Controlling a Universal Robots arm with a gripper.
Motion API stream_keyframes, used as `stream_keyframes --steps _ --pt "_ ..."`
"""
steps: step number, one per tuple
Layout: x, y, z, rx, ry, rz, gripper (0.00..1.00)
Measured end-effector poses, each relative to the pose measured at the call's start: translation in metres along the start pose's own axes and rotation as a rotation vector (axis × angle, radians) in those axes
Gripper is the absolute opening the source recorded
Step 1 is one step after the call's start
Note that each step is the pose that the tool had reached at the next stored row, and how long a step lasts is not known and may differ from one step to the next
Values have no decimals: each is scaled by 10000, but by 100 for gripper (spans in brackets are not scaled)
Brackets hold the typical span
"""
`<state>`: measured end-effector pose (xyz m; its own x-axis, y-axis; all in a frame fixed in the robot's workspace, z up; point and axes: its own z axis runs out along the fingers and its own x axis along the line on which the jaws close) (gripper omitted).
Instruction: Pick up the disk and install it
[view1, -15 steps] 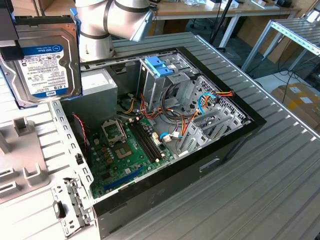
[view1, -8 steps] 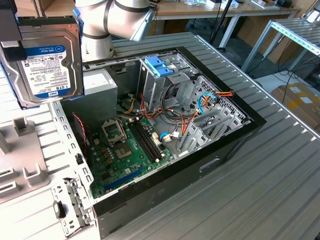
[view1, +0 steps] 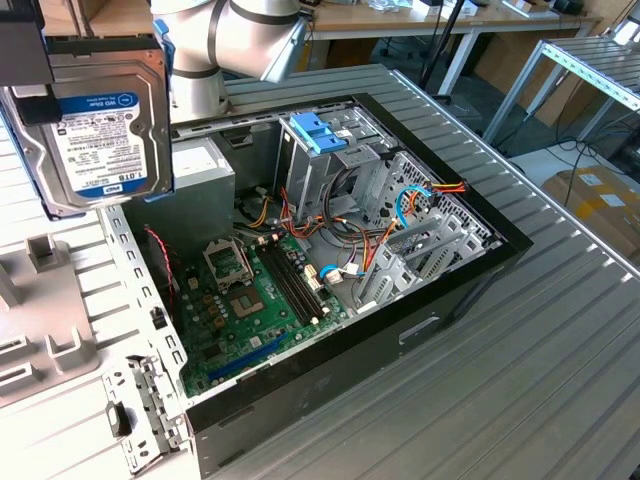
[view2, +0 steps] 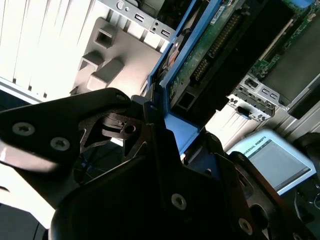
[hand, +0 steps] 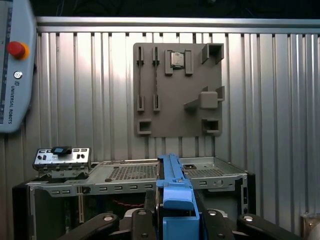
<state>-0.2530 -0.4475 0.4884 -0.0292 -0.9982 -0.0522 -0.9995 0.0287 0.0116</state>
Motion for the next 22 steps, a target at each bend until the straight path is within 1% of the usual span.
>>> stream_keyframes --steps 12,19,22 --pt "43 -65 10 1 -1 0 37" --pt "54 -102 14 0 0 1 37" --pt "63 -129 18 1 -1 0 37"
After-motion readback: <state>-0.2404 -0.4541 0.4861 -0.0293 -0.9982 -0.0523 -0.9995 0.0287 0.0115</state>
